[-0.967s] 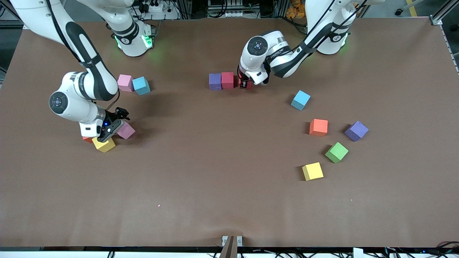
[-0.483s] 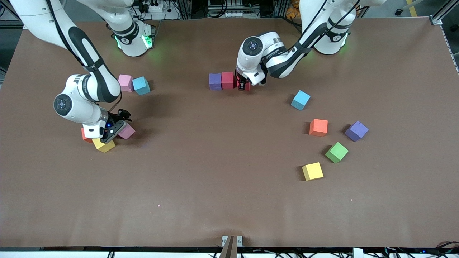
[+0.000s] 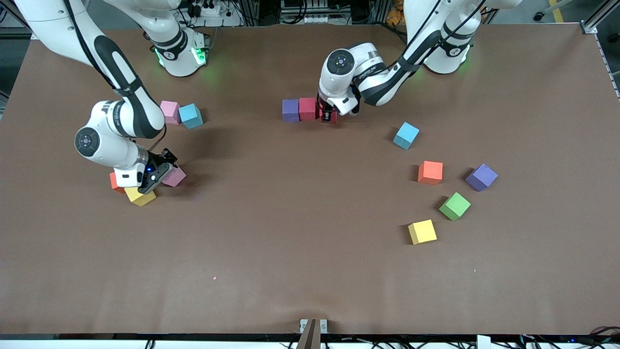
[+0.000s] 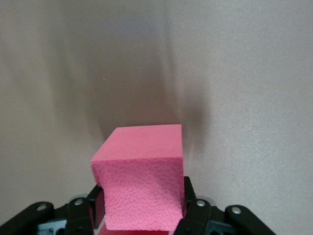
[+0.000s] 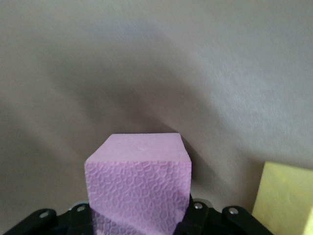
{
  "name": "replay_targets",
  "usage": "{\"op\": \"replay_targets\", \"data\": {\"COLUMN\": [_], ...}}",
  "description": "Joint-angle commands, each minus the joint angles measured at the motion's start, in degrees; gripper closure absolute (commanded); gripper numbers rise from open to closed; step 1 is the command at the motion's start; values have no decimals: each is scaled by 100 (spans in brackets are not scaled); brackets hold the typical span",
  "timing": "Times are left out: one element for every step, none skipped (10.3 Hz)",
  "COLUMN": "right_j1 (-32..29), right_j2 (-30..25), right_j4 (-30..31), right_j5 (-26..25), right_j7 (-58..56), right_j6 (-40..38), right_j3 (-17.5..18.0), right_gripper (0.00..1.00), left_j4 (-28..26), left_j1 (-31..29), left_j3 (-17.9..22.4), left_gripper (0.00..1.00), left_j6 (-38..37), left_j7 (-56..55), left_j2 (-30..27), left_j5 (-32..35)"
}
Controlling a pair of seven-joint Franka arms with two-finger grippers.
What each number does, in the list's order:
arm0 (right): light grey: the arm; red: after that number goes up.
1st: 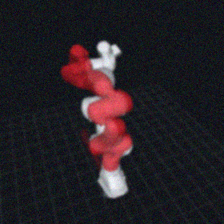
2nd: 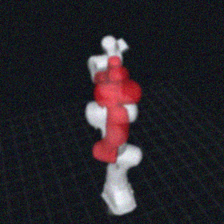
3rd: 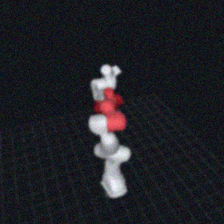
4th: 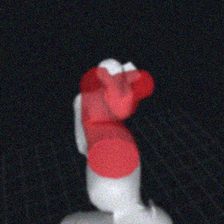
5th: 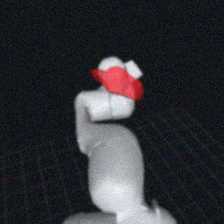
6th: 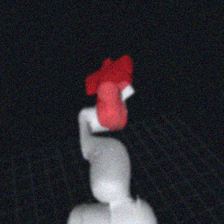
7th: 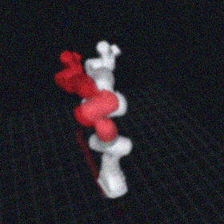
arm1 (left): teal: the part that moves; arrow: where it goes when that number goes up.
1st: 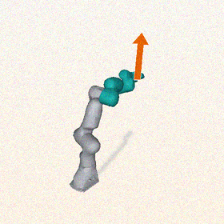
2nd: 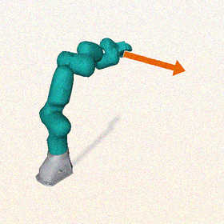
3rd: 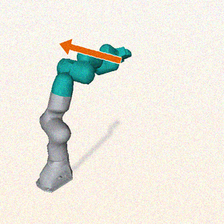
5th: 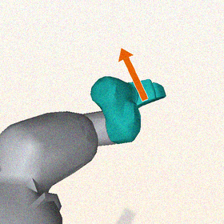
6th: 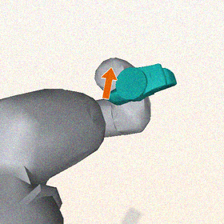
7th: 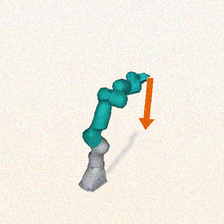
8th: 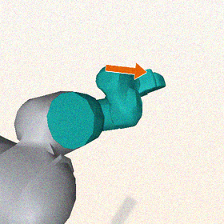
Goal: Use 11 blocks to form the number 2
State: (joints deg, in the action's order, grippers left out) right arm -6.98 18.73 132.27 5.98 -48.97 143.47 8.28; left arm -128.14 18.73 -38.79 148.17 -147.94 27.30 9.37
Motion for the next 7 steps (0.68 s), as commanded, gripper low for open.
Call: {"op": "replay_targets", "data": {"right_j1": [21,13,13,13,21,21,30], "right_j2": [-272,-308,-326,-334,-378,-422,-501], "right_j4": [-78,-122,-175,-262,-394,-595,-910], "right_j5": [79,79,79,79,79,62,-95], "right_j7": [54,54,54,54,63,63,54], "right_j6": [-345,-459,-548,-670,-880,-1196,-1477], "right_j3": [130,147,148,148,156,156,235], "right_gripper": [58,60,61,60,60,60,60], "left_j4": [78,87,87,96,105,96,87], "left_j1": [184,245,298,307,316,420,439], "left_j3": [118,118,118,118,118,118,118], "left_gripper": [57,57,57,57,57,57,57], "left_j6": [90,90,90,90,90,90,90], "left_j7": [-182,-218,-218,-227,-227,-218,-218], "left_j2": [188,188,188,188,188,179,179], "left_j5": [-23,-23,-32,-32,-23,-23,-23]}}
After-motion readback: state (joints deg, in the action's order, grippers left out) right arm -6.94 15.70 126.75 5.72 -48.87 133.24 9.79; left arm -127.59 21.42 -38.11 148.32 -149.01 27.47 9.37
